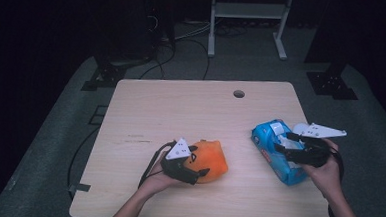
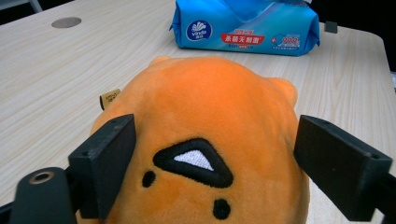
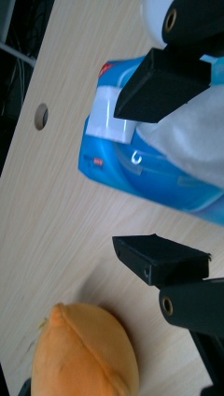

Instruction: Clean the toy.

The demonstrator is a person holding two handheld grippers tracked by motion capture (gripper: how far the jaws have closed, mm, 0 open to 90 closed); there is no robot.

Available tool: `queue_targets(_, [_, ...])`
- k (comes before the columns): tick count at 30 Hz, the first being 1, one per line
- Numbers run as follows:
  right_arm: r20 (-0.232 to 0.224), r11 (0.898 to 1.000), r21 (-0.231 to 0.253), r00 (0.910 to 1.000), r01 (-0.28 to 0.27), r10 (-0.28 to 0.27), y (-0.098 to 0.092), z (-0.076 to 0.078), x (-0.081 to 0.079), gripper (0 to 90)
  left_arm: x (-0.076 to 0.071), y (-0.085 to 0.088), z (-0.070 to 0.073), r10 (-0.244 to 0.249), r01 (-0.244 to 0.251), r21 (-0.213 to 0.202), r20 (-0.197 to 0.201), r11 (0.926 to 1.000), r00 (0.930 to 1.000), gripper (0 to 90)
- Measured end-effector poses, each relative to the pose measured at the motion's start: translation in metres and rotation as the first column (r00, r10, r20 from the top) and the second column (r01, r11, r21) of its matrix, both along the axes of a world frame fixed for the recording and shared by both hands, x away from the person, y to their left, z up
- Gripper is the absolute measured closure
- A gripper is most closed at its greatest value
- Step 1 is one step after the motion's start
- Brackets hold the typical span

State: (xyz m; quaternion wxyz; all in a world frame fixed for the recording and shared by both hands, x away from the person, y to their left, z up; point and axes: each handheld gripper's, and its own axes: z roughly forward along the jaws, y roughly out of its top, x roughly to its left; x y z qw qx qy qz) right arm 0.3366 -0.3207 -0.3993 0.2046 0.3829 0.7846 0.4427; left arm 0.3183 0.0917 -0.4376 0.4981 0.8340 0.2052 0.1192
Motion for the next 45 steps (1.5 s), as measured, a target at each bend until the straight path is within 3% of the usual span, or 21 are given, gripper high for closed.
queue_targets(12, [-0.058,0.995,-0.049,0.9947,0.082,-0.085,-0.017,-0.017,0.005,48.4,0.000,-0.002,-0.003,-0.003,0.002,0.008,0.006,1.0000,1.0000,10.3])
queue_targets(16, [-0.084,0.995,-0.025,0.9917,0.096,-0.098,-0.021,-0.022,0.007,55.9,0.000,-0.002,-0.003,-0.002,0.002,0.008,0.007,1.0000,1.0000,10.2])
queue_targets(21, [-0.110,0.993,-0.051,0.9874,0.108,-0.113,-0.021,-0.027,0.008,67.5,0.000,-0.001,-0.003,-0.008,0.008,0.012,0.010,0.9999,0.9999,9.7])
queue_targets(27, [-0.141,0.990,-0.035,0.9800,0.137,-0.140,-0.022,-0.031,0.008,78.5,0.000,-0.001,-0.003,-0.009,0.009,0.011,0.011,0.9999,0.9999,9.6])
queue_targets(32, [-0.136,0.987,-0.041,0.9775,0.157,-0.161,-0.020,-0.031,0.007,82.8,0.000,-0.001,-0.003,-0.007,0.007,0.013,0.012,0.9999,0.9999,9.6])
queue_targets(36, [-0.163,0.987,-0.024,0.9729,0.162,-0.163,-0.021,-0.028,0.007,84.6,-0.001,-0.002,-0.003,-0.005,0.005,0.013,0.015,0.9999,0.9999,9.4])
queue_targets(45, [-0.175,0.990,0.032,0.9758,0.139,-0.131,-0.025,-0.015,0.003,86.2,0.000,-0.001,-0.004,-0.008,0.008,0.013,0.014,0.9999,0.9999,9.3])
